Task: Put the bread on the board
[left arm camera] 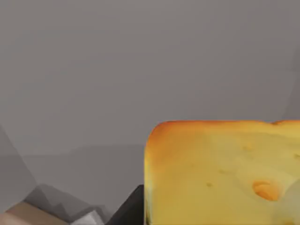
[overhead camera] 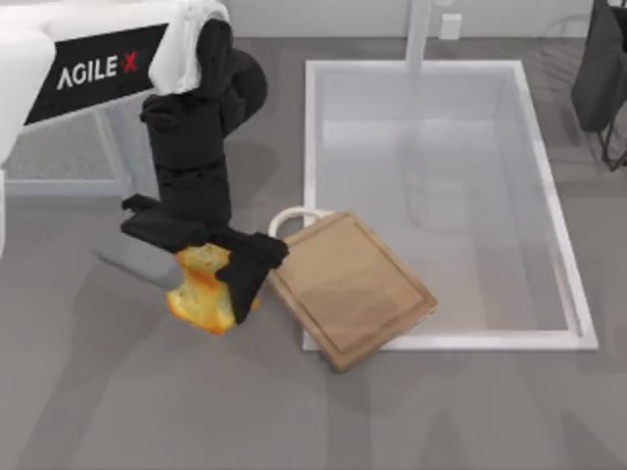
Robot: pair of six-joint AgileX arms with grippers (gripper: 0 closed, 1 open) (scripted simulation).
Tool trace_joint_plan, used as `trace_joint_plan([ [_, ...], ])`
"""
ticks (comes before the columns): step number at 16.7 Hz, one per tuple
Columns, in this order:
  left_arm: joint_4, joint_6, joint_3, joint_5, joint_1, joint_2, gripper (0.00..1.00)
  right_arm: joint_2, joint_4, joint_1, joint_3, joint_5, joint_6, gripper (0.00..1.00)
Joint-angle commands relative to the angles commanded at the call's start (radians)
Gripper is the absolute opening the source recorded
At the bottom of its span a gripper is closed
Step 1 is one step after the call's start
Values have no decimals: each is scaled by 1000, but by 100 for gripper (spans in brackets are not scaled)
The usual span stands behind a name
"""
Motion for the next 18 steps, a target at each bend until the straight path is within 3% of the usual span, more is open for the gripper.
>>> trace_joint_plan([
  [5,43,434,179,-48,-126,103,0,0,0,0,0,0,0,100],
  [9,103,652,303,-107,-186,128,0,0,0,0,0,0,0,100],
  [18,131,722,348,-133,-199,125,0,0,0,0,0,0,0,100],
])
